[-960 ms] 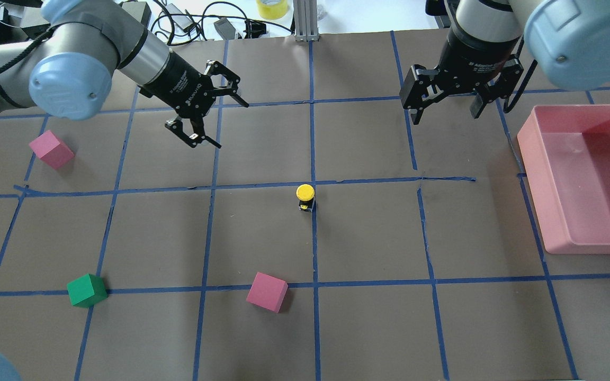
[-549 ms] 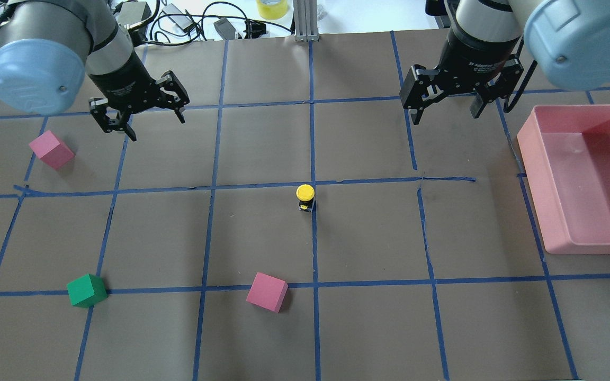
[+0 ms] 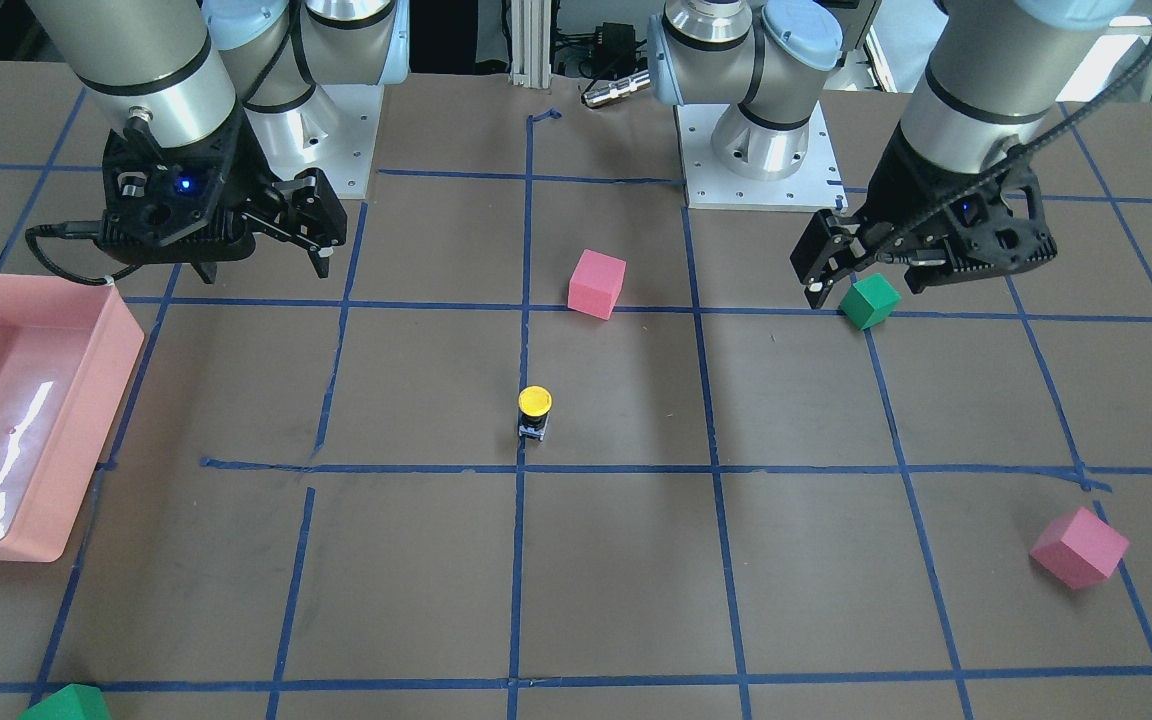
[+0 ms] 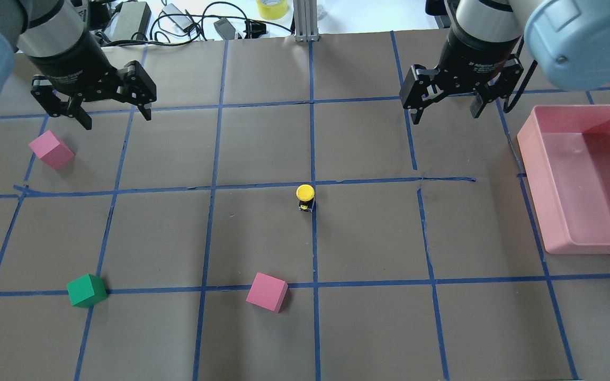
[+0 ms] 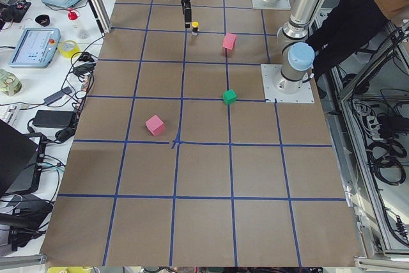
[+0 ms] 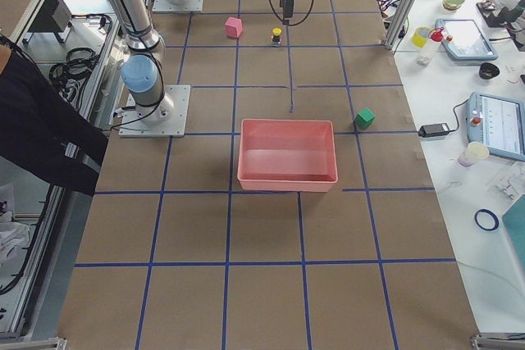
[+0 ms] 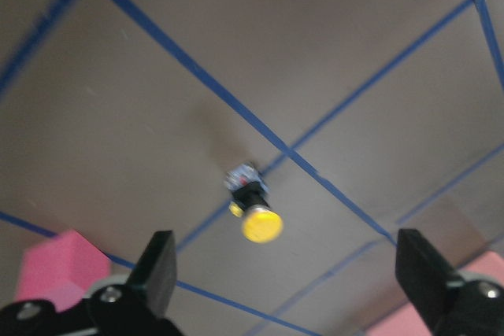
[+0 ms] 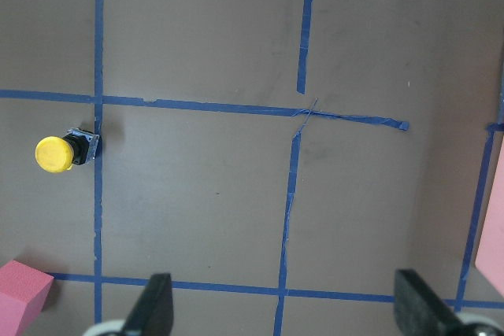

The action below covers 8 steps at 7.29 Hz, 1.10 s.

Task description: Align button upright

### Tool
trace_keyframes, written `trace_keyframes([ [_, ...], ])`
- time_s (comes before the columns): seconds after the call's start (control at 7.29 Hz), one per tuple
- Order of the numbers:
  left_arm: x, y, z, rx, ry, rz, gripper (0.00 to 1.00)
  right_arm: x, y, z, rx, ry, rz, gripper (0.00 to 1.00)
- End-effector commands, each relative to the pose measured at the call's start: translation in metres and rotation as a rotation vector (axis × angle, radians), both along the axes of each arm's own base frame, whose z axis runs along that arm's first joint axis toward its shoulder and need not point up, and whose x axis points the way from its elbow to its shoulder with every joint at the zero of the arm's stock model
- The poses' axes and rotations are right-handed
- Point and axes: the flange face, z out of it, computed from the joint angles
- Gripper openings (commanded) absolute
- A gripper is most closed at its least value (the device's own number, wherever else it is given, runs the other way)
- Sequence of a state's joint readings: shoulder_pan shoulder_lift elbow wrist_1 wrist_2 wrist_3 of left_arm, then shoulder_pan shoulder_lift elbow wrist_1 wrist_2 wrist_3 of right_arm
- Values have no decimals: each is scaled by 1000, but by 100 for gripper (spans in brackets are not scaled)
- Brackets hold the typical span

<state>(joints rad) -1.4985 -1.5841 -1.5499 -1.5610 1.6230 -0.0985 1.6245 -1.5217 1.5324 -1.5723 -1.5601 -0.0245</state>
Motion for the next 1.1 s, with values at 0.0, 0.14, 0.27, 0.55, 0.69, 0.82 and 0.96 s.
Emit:
trace_keyframes([
  [0.0,1,16,4,22,12,-16,100,0,0,0,0,0,0,100],
  [0.14,-3,19,7,20,12,-63,100,-1,0,0,0,2,-1,100],
  [0.27,-3,23,6,22,16,-135,100,-1,0,0,0,2,0,100],
  [0.55,-11,26,0,28,66,-147,100,0,0,-1,0,-2,0,100],
  [0.69,-12,30,5,19,66,-148,100,0,0,-2,0,-3,0,100],
  [0.82,-12,33,6,17,66,-150,100,-1,0,-2,0,-2,-2,100],
  [0.96,-12,35,8,16,64,-154,100,0,0,-2,0,-2,0,100],
])
